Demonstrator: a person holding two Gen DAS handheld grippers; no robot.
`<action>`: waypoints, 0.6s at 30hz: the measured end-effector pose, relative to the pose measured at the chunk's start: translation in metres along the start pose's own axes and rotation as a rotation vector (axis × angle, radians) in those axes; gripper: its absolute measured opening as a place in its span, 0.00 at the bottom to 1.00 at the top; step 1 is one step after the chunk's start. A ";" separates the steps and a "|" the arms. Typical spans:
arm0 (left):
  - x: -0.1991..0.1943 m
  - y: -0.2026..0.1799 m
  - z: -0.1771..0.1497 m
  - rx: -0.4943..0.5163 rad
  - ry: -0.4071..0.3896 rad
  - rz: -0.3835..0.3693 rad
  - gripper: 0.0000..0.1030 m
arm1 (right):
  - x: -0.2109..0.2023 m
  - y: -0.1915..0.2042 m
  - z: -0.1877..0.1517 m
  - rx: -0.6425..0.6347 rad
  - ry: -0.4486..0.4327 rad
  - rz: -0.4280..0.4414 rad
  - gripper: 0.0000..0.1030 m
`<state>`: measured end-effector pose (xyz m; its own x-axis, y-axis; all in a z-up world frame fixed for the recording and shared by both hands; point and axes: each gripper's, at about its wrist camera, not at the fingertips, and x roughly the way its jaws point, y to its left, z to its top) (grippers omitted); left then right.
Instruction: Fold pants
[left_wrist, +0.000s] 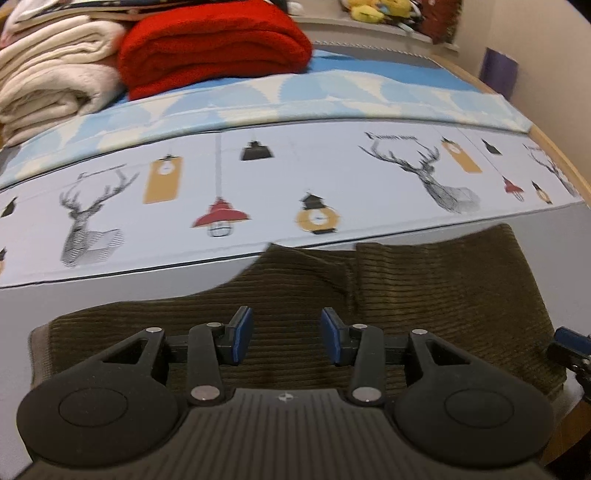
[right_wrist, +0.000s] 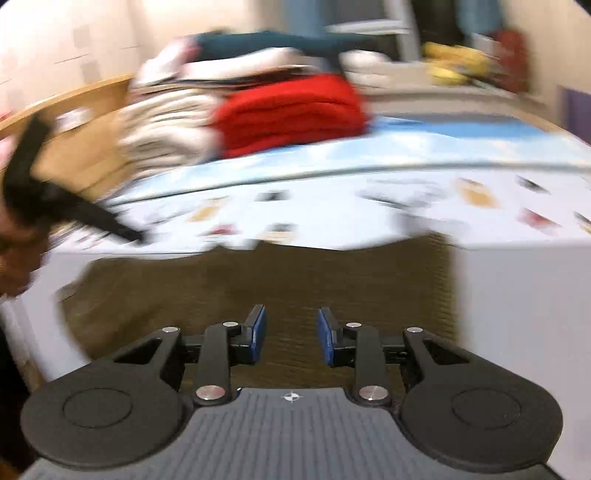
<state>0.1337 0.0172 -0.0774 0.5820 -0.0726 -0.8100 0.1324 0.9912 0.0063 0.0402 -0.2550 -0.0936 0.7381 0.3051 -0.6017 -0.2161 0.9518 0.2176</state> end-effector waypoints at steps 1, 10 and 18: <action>0.003 -0.008 0.001 0.014 0.004 -0.010 0.44 | 0.006 -0.009 -0.008 -0.014 0.073 -0.047 0.31; 0.026 -0.050 0.001 0.105 0.045 -0.060 0.45 | 0.007 -0.033 -0.010 -0.054 0.120 -0.078 0.31; 0.027 -0.028 0.001 0.067 0.055 -0.010 0.45 | 0.060 -0.065 0.051 0.078 -0.007 -0.170 0.32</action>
<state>0.1467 -0.0131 -0.0992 0.5360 -0.0742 -0.8409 0.1924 0.9806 0.0361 0.1310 -0.3002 -0.1046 0.7643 0.1398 -0.6296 -0.0383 0.9843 0.1721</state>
